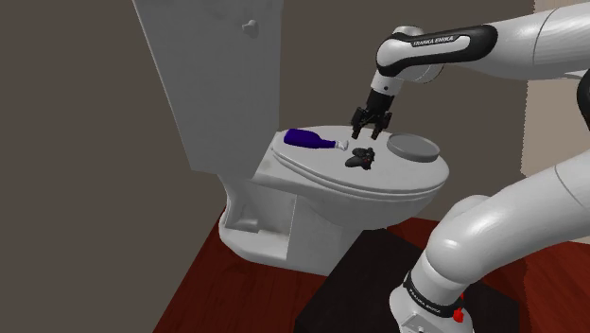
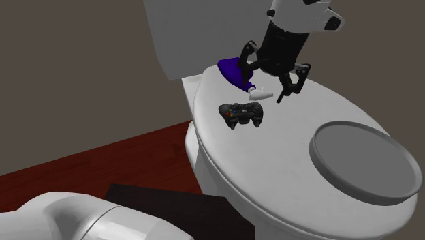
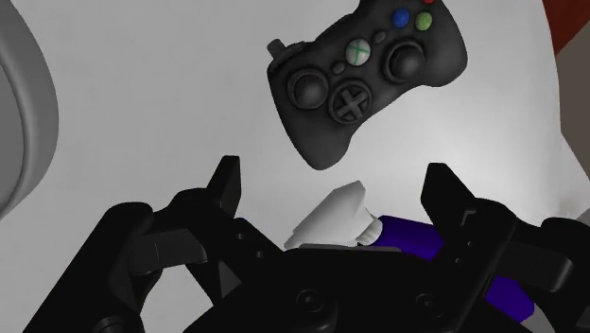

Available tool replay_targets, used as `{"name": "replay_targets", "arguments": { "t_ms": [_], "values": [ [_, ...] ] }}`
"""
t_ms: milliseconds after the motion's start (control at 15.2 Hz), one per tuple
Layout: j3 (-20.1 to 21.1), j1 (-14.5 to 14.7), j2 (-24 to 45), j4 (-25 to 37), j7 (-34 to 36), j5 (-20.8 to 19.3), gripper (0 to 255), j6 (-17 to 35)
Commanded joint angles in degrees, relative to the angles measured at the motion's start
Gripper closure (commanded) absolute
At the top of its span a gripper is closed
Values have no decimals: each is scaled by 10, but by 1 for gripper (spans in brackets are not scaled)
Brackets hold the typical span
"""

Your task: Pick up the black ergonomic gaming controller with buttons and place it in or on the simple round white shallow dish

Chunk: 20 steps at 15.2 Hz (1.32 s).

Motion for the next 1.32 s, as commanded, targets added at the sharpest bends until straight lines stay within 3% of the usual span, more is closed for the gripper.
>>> {"name": "replay_targets", "arguments": {
  "t_ms": [0, 330, 792, 858, 1254],
  "values": [
    [-3, -1, 3, -13, -2, 1, 0, 14],
    [-4, 1, 9, -43, -3, 2, 0, 51],
    [-4, 1, 9, -43, -3, 2, 0, 51],
    [-4, 1, 9, -43, -3, 2, 255, 51],
    [-4, 1, 9, -43, -3, 2, 255, 51]
  ]
}}
